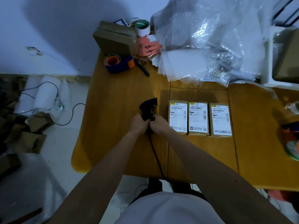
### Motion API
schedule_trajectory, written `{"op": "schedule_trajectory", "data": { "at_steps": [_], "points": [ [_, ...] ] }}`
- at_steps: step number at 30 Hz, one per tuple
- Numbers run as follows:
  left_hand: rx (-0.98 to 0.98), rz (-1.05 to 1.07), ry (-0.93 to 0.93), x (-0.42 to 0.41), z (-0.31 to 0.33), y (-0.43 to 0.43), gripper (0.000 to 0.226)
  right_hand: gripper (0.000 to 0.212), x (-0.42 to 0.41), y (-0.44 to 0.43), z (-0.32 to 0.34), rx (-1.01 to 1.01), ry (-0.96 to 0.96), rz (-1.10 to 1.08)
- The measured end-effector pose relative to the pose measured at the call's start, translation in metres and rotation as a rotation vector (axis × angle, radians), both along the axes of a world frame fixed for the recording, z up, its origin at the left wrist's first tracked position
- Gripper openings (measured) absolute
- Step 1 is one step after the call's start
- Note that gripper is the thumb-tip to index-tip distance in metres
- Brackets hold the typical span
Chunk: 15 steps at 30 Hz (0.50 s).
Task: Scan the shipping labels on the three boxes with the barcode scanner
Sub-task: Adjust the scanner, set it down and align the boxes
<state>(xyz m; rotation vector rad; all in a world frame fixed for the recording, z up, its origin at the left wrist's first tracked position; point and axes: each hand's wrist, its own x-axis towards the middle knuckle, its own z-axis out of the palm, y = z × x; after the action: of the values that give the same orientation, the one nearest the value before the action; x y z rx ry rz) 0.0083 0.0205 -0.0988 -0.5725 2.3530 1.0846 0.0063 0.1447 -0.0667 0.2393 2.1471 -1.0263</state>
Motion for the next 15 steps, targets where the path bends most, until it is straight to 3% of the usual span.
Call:
{"op": "schedule_trajectory", "data": {
  "at_steps": [4,7,15],
  "points": [
    [0.055,0.041,-0.029,0.003,0.003,0.0,0.022,0.036,-0.001,0.005,0.004,-0.037,0.004,-0.009],
    [0.098,0.16,-0.055,0.005,0.006,-0.001,0.035,0.035,0.0,0.014,0.013,-0.055,0.027,-0.042],
    [0.138,0.309,0.013,0.01,0.024,0.006,0.016,0.044,0.003,0.044,0.031,-0.069,0.226,-0.159]
  ]
}}
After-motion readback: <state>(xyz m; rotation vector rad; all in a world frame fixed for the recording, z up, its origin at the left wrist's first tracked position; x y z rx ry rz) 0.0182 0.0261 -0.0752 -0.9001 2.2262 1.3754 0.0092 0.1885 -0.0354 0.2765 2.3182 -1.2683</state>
